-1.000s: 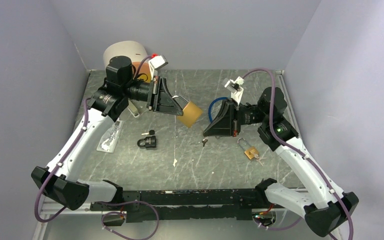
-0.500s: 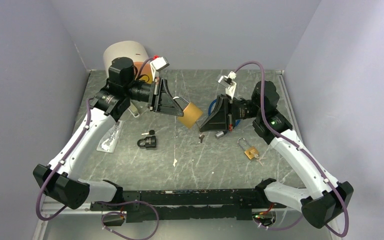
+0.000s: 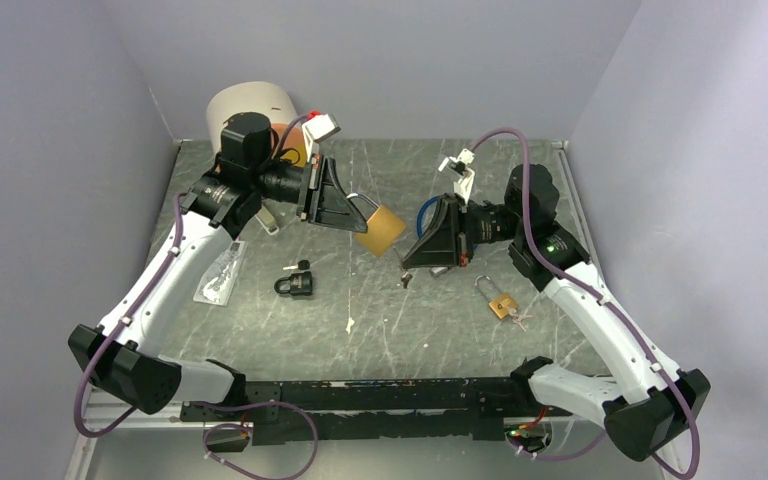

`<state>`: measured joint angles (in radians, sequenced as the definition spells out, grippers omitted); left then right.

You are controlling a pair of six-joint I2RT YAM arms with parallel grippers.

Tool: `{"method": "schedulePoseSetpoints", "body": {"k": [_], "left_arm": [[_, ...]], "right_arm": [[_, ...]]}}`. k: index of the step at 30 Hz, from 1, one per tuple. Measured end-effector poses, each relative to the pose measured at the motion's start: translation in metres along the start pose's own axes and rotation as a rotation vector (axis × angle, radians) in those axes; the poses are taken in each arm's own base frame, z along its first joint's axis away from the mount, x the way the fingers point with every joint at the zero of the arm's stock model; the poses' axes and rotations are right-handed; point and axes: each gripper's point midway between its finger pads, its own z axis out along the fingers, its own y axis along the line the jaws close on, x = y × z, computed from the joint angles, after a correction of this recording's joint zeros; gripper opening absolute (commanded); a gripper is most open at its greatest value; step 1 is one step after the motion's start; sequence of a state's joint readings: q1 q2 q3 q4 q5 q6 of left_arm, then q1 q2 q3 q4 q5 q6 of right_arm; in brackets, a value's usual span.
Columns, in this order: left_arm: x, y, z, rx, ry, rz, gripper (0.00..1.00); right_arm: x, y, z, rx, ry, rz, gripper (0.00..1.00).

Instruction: Unlock with the key

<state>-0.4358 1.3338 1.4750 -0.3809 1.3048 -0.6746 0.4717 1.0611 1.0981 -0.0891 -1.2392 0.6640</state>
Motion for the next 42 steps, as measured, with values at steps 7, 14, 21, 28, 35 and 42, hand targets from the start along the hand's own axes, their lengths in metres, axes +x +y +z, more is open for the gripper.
{"method": "schedulePoseSetpoints", "body": {"k": [7,14,21,28,35,42], "left_arm": [[-0.002,-0.001,0.0,0.007,-0.002,0.016,0.03],[0.004,0.0,-0.001,0.012,0.015,0.02,0.03],[0.003,-0.003,-0.001,0.033,0.018,0.045,0.03],[0.004,-0.003,-0.002,0.037,0.019,0.057,0.03],[0.01,0.004,-0.003,0.018,0.029,0.041,0.03],[0.011,0.004,-0.004,0.011,0.032,0.046,0.02]], "right_arm": [[0.005,-0.005,-0.001,0.011,0.01,0.008,0.0],[0.002,-0.01,0.0,0.014,0.007,0.026,0.0],[-0.001,-0.011,0.001,0.002,0.005,0.031,0.0],[0.0,-0.015,0.003,-0.026,0.033,0.075,0.0],[0.001,-0.014,0.003,-0.035,0.041,0.088,0.0],[0.001,-0.014,0.003,-0.034,0.04,0.088,0.0]]}}
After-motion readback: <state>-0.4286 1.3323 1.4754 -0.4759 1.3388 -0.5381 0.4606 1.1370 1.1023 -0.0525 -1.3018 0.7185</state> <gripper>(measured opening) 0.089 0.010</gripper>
